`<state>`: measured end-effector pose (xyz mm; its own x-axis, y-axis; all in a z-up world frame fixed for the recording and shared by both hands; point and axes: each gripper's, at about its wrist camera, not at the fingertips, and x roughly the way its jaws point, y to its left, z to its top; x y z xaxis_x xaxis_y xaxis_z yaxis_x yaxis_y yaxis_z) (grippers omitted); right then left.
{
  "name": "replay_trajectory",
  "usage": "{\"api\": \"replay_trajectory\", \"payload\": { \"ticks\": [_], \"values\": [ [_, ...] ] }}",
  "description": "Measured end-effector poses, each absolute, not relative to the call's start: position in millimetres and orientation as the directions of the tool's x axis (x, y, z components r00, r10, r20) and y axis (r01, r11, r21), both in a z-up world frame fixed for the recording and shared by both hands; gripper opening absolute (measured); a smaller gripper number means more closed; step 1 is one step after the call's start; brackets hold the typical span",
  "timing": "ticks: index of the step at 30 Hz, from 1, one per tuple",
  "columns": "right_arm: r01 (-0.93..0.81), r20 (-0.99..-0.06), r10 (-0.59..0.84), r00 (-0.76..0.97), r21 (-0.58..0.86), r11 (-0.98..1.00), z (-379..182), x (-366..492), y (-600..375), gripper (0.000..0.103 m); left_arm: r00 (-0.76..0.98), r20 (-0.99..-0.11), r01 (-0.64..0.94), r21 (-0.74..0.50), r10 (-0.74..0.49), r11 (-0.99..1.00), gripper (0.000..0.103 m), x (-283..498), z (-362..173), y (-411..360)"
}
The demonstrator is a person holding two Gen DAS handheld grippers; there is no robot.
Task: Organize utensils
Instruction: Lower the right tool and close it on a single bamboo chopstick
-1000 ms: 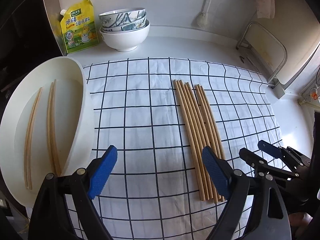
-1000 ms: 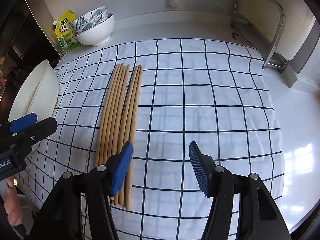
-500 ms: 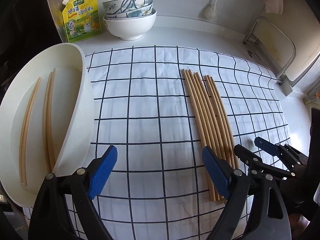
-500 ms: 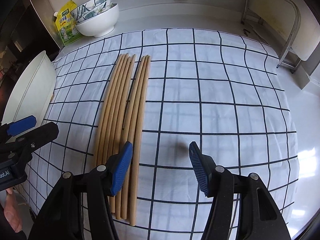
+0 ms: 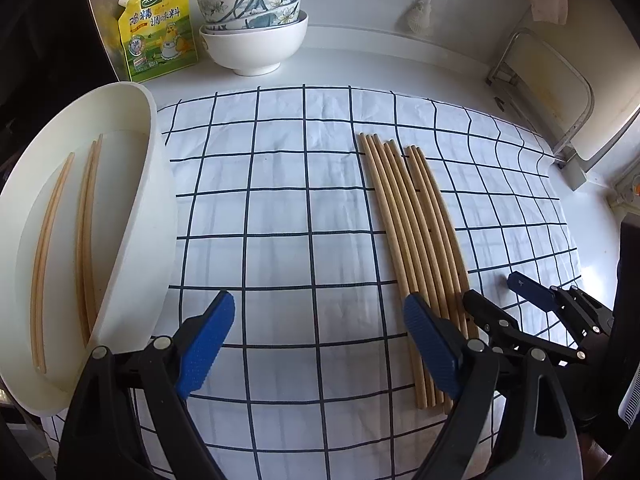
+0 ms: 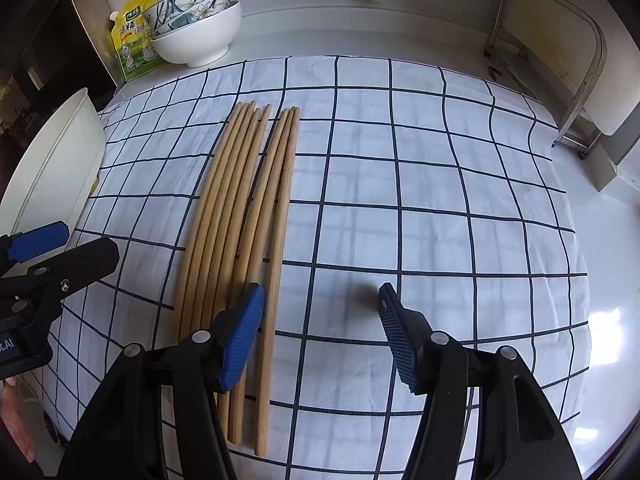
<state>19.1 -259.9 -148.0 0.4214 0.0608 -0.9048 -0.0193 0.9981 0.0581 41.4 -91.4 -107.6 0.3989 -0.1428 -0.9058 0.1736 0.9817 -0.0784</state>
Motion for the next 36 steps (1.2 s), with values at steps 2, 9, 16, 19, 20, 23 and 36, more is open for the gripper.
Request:
{"api": "replay_trajectory", "payload": {
  "ticks": [2, 9, 16, 19, 20, 23, 36],
  "values": [
    [-0.022, -0.904, 0.058, 0.423, 0.054, 0.998, -148, 21, -261, 0.056, 0.398, -0.906, 0.174, -0.078, -0.143, 0.982, 0.085, 42, -108, -91],
    [-0.004, -0.901, 0.028, 0.433, 0.029, 1.0, -149, 22, -271, 0.056, 0.394, -0.907, 0.183, -0.081, -0.148, 0.98, 0.085, 46, -114, -99],
    [0.028, -0.9, 0.001, 0.436, 0.015, 0.999, -150, 23, -289, 0.057, 0.38, -0.914, 0.188, -0.073, -0.141, 0.979, 0.085, 52, -125, -110],
    [0.041, -0.898, -0.003, 0.44, 0.017, 0.999, -150, 22, -294, 0.056, 0.377, -0.916, 0.192, -0.07, -0.139, 0.979, 0.085, 55, -129, -114],
    [0.042, -0.898, -0.001, 0.441, 0.02, 0.999, -150, 22, -294, 0.056, 0.377, -0.917, 0.193, -0.064, -0.135, 0.979, 0.085, 56, -131, -115],
    [0.044, -0.895, 0.007, 0.445, 0.03, 0.999, -149, 20, -295, 0.056, 0.37, -0.92, 0.192, -0.058, -0.127, 0.98, 0.085, 58, -135, -118],
    [0.026, -0.887, 0.028, 0.46, 0.045, 0.999, -145, 20, -293, 0.056, 0.374, -0.926, 0.167, 0.01, -0.054, 0.986, 0.087, 57, -145, -116]
  ]
}}
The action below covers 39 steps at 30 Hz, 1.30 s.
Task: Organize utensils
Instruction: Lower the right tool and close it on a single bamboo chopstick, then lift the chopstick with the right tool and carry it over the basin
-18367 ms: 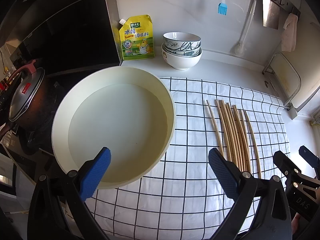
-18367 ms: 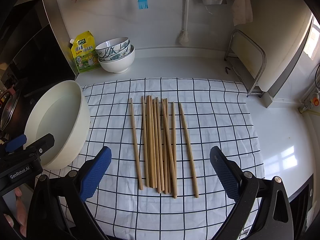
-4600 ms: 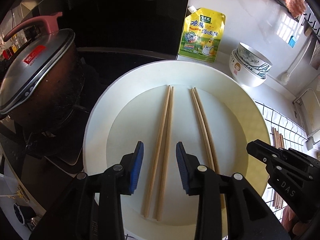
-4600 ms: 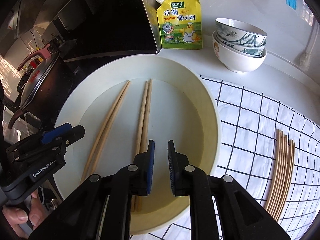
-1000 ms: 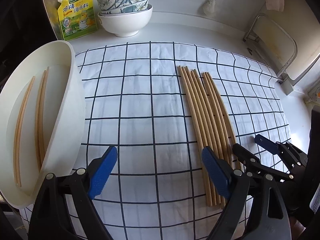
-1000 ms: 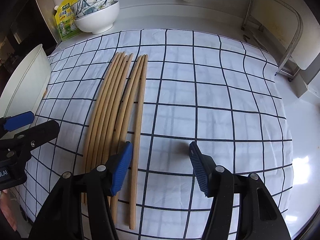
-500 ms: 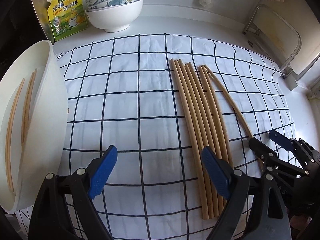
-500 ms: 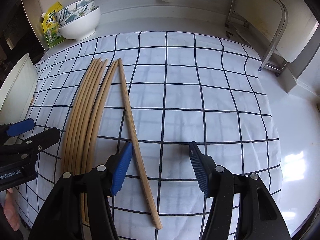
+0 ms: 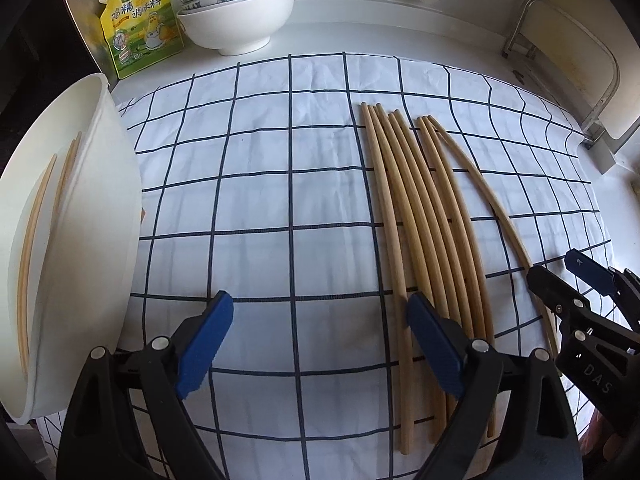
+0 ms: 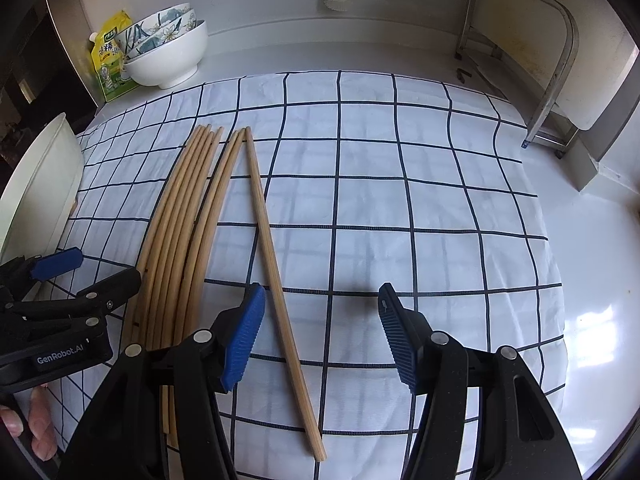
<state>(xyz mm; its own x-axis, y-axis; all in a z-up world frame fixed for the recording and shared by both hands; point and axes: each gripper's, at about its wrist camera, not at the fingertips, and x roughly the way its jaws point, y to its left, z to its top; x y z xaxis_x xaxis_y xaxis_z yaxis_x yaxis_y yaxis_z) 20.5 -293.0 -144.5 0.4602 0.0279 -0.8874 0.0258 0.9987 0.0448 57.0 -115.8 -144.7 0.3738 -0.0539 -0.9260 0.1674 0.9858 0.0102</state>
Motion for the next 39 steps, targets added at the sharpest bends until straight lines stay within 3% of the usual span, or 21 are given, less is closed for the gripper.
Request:
{"api": "replay_trajectory", "payload": {
  "ticks": [19, 22, 24, 25, 27, 29, 39],
  "values": [
    [-0.024, -0.877, 0.015, 0.481, 0.004, 1.0, -152, 33, -281, 0.056, 0.38, -0.924, 0.151, 0.011, -0.047, 0.989, 0.084, 70, -149, -118],
    [-0.053, -0.872, 0.031, 0.488, 0.006, 0.999, -152, 33, -276, 0.049, 0.387, -0.92, 0.168, 0.0, -0.066, 0.986, 0.068, 69, -146, -122],
    [-0.073, -0.872, 0.045, 0.488, 0.011, 0.997, -151, 34, -273, 0.037, 0.39, -0.918, 0.184, -0.004, -0.077, 0.983, 0.047, 68, -144, -124],
    [-0.083, -0.872, 0.051, 0.486, 0.012, 0.996, -151, 34, -272, 0.034, 0.389, -0.917, 0.19, -0.007, -0.081, 0.982, 0.042, 67, -143, -125],
    [-0.102, -0.875, 0.061, 0.481, 0.014, 0.995, -149, 35, -269, 0.01, 0.385, -0.918, 0.197, -0.014, -0.091, 0.98, 0.019, 67, -141, -127],
    [-0.11, -0.879, 0.081, 0.47, 0.033, 0.993, -149, 36, -268, 0.006, 0.372, -0.923, 0.196, -0.031, -0.104, 0.98, 0.008, 68, -141, -127],
    [-0.071, -0.872, 0.136, 0.47, 0.116, 0.991, -126, 28, -270, 0.006, 0.354, -0.924, 0.193, -0.077, -0.143, 0.978, 0.007, 62, -123, -114]
  ]
}}
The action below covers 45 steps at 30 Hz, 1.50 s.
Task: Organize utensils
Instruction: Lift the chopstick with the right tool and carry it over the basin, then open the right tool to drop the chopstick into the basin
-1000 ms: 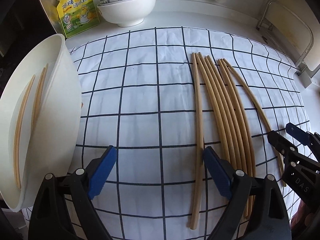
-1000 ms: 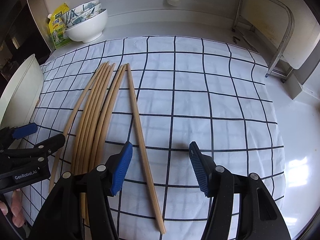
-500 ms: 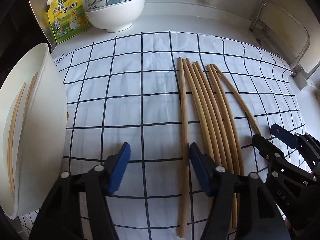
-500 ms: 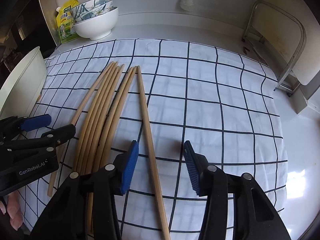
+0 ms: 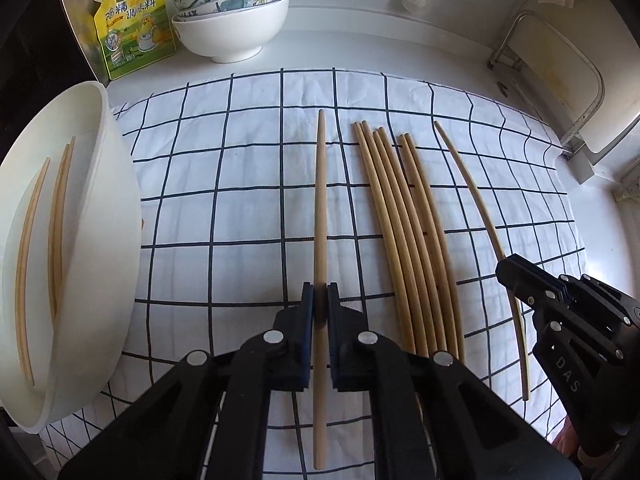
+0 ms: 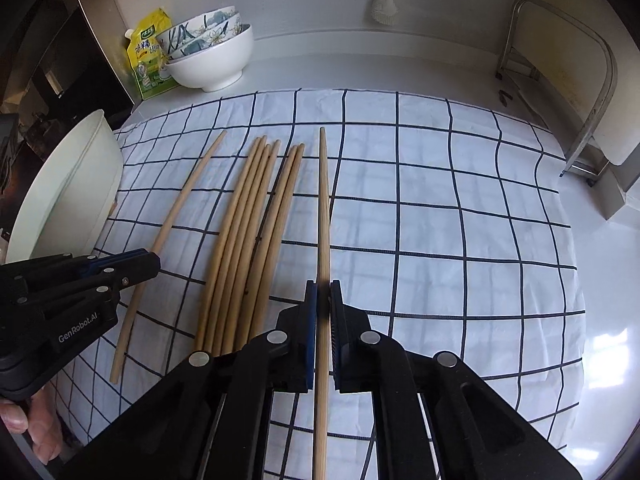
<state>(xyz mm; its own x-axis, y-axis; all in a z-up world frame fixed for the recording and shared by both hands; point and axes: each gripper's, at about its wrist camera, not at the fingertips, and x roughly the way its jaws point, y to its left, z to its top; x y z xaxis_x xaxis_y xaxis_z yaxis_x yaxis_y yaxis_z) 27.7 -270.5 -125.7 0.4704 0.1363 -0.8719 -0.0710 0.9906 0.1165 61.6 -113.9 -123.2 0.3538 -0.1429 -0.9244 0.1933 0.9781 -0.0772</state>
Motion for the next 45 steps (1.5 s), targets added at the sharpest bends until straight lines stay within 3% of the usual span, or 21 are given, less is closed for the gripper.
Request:
{"api": "replay_trajectory", "payload": {
  "ticks": [10, 18, 29, 45],
  "values": [
    [-0.099, -0.813, 0.208, 0.543, 0.184, 0.978, -55, 27, -240, 0.006, 0.495, -0.85, 0.212, -0.083, -0.18, 0.974, 0.007, 47, -41, -71],
    [-0.254, -0.771, 0.334, 0.542, 0.228, 0.94, -22, 53, -148, 0.006, 0.567, -0.817, 0.059, -0.091, -0.108, 0.994, 0.007, 53, -7, 34],
    [-0.44, -0.783, 0.441, 0.439, 0.24, 0.865, -34, 95, -1, 0.006, 0.527, -0.849, -0.1, -0.039, 0.02, 0.994, 0.008, 72, -39, 154],
    [-0.356, -0.886, 0.351, 0.303, 0.236, 0.904, -104, 114, 42, 0.006, 0.417, -0.908, -0.074, -0.078, -0.04, 0.994, 0.008, 86, -94, 176]
  ]
}}
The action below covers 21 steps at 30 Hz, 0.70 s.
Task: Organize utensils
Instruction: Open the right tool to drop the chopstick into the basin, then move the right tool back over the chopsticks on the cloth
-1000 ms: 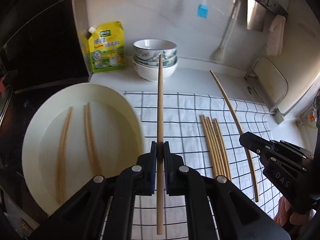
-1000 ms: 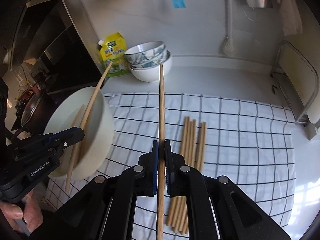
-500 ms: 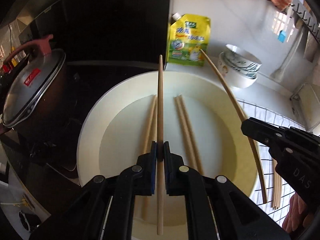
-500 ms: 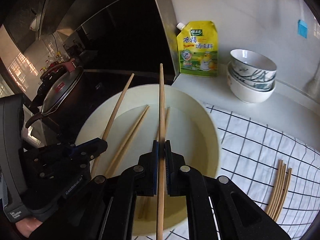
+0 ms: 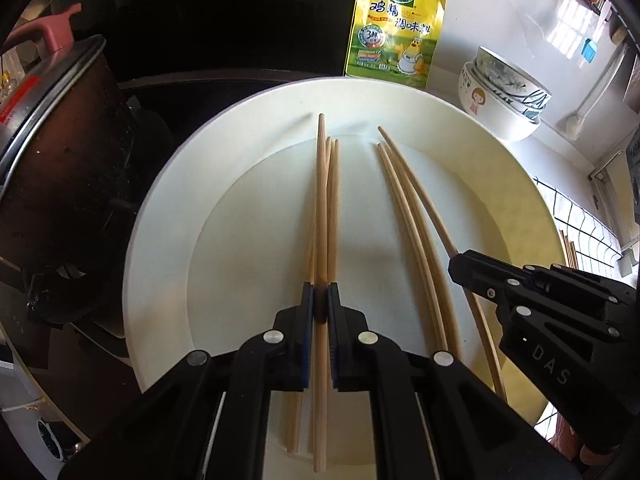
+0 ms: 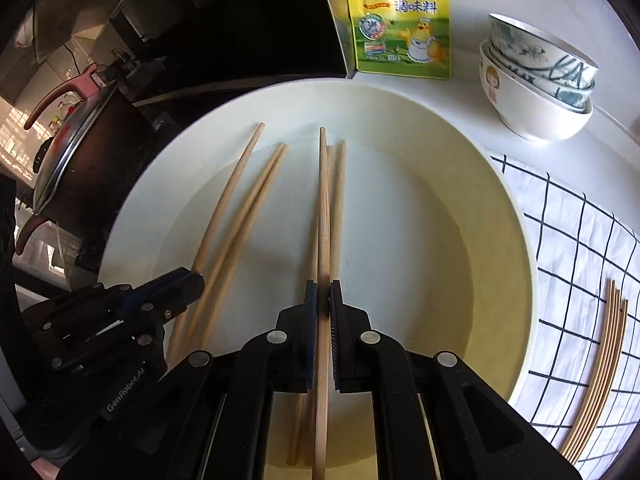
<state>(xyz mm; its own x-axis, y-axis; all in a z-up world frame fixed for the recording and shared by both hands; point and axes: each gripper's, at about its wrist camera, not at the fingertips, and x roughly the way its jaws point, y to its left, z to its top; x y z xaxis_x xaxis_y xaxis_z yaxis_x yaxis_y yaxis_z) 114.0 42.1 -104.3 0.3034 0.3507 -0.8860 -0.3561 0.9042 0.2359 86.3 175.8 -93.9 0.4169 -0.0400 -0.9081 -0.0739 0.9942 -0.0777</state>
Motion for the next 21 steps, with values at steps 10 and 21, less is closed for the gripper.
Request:
{"api": "replay_trajectory", "payload": {
  "ticks": [10, 21],
  "values": [
    [-0.33, -0.886, 0.345, 0.311, 0.24, 0.913, -106, 111, 35, 0.014, 0.425, -0.904, -0.077, -0.083, -0.043, 0.994, 0.018, 81, -93, 177],
    [-0.33, -0.871, 0.345, 0.35, 0.229, 0.916, -90, 99, 23, 0.017, 0.467, -0.884, -0.133, -0.078, -0.007, 0.988, 0.047, 66, -71, 189]
  ]
}}
